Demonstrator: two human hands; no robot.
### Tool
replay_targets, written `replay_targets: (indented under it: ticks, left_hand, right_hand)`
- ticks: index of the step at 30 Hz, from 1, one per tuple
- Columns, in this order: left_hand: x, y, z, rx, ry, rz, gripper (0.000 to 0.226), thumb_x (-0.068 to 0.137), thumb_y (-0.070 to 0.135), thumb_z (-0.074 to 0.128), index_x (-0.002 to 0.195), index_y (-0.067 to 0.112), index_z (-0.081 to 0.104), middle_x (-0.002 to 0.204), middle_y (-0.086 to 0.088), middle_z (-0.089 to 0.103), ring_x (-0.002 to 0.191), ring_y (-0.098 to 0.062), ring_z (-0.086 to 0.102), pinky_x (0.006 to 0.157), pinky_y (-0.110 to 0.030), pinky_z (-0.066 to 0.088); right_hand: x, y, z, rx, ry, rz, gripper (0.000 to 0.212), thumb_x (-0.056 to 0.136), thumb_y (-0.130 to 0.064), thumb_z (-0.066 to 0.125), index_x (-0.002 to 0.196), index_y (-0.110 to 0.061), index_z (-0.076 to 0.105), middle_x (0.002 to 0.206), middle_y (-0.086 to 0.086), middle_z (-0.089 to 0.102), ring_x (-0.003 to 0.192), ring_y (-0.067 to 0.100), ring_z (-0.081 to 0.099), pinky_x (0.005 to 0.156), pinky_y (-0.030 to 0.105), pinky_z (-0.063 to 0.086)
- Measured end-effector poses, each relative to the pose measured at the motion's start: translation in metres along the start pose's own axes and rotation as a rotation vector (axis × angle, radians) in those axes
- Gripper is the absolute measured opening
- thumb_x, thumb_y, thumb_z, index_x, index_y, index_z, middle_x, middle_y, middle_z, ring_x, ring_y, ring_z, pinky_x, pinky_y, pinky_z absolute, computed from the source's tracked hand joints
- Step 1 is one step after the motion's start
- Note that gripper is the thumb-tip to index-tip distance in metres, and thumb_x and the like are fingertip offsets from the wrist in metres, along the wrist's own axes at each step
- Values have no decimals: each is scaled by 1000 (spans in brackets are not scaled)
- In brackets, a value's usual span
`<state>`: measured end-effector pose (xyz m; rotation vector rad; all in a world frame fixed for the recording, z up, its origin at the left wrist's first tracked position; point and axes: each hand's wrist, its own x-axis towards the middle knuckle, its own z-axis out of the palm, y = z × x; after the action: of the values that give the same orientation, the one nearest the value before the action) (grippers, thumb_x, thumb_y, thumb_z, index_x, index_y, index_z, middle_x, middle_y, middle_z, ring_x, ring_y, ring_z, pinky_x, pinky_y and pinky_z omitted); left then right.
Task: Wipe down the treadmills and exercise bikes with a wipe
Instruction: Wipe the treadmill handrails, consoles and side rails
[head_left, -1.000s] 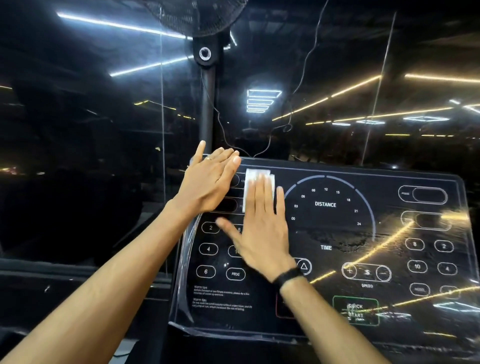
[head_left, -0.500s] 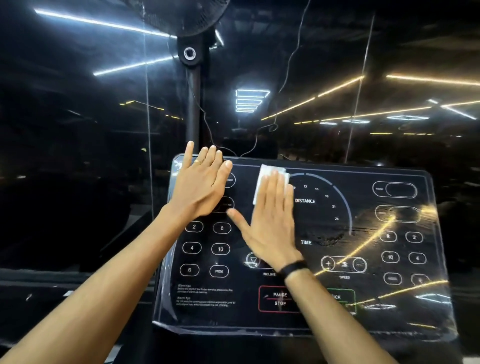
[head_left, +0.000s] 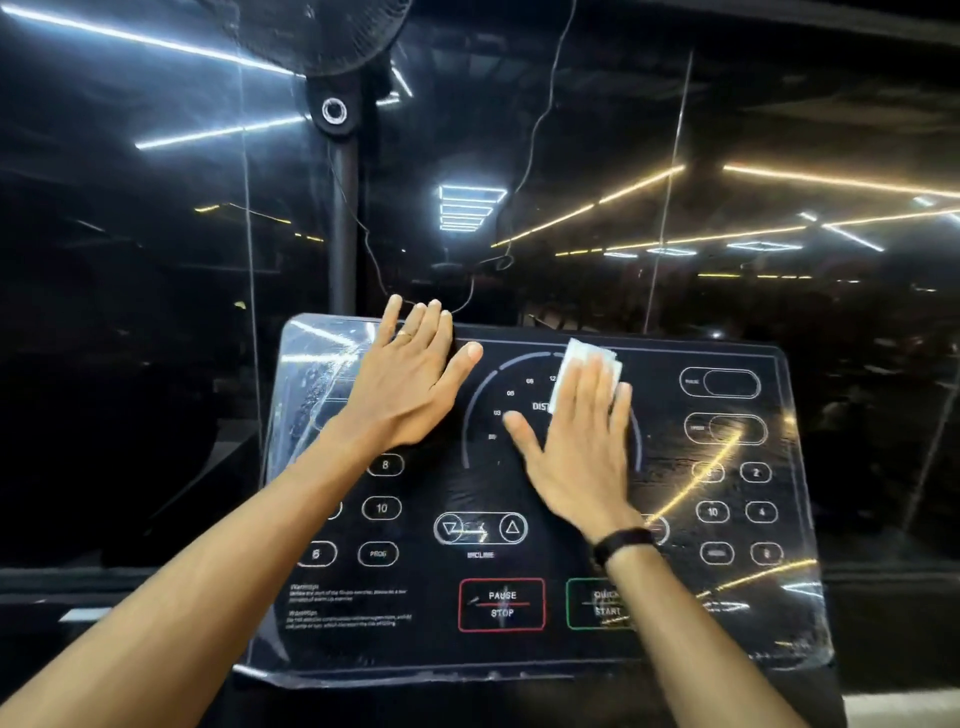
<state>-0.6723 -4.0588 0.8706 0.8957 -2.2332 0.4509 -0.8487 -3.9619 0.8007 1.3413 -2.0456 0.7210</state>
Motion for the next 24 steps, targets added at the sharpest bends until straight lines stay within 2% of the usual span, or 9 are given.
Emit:
replay_targets:
  ticks: [4, 7, 9, 11, 14, 16, 18, 21, 24]
  left_hand:
    - [16, 37, 11, -44, -6, 103, 95, 88, 58, -13, 154, 3, 27, 163, -13, 21, 153, -21, 11, 122, -38, -15]
    - [30, 63, 17, -95, -16, 135, 96, 88, 58, -14, 153, 2, 29, 162, -14, 24, 152, -22, 14, 122, -37, -13]
    - [37, 73, 21, -103, -29, 138, 97, 87, 62, -13, 154, 3, 26, 163, -14, 22, 153, -22, 14, 124, -38, -7]
    - [38, 77, 23, -104, -49, 134, 98, 87, 65, -12, 155, 4, 24, 164, -13, 19, 153, -23, 12, 125, -38, -1]
    - [38, 81, 27, -61, -63, 133, 97, 88, 66, -9, 156, 4, 20, 164, -14, 16, 153, -24, 11, 125, -40, 2]
    - [41, 86, 30, -42, -59, 127, 97, 88, 67, -8, 155, 3, 21, 164, -16, 18, 153, -26, 12, 125, -41, 3]
    - [44, 95, 34, -39, -49, 133, 99, 88, 67, -8, 155, 0, 21, 163, -18, 19, 152, -28, 13, 125, -42, 3]
    - [48, 113, 37, -77, -36, 152, 101, 86, 68, -9, 154, -1, 20, 163, -20, 18, 152, -29, 12, 125, -41, 2]
    - [51, 128, 37, -124, -36, 159, 102, 85, 69, -9, 155, 0, 19, 163, -20, 17, 153, -28, 11, 124, -39, -1]
  right_hand:
    - [-25, -32, 4, 19, -20, -201, 101, 93, -77, 17, 158, -2, 0, 165, 20, -12, 152, 30, -20, 124, 51, -4]
    - [-77, -8, 9, 90, -100, -341, 98, 95, -76, 26, 158, -10, -10, 166, 9, -19, 152, 20, -20, 122, 43, -14]
    - [-94, 36, 12, 7, -51, -269, 98, 95, -78, 21, 159, -9, -6, 167, 10, -10, 155, 22, -8, 122, 44, -13]
    - [-89, 83, 9, -93, -24, -108, 98, 94, -79, 9, 158, -6, -4, 166, 14, -3, 155, 26, -4, 122, 49, -10]
    - [-42, 125, -4, -101, -65, 115, 103, 86, -79, -13, 156, -4, -14, 166, 17, -12, 153, 29, -16, 122, 52, -13]
    - [-10, 113, -12, -22, -46, 167, 109, 80, -80, -20, 154, -1, -17, 164, 22, -17, 151, 32, -21, 121, 52, -15]
    - [-5, 85, -12, -22, -50, 90, 106, 82, -80, -17, 154, -1, -17, 163, 23, -17, 151, 33, -22, 122, 53, -13]
    - [-50, 49, -3, -25, -67, -143, 98, 95, -77, 11, 157, -3, -8, 164, 17, -15, 152, 28, -19, 122, 48, -13]
    - [-81, 61, 5, -46, -103, -261, 95, 97, -75, 22, 158, -10, -12, 165, 9, -20, 152, 18, -21, 121, 45, -16]
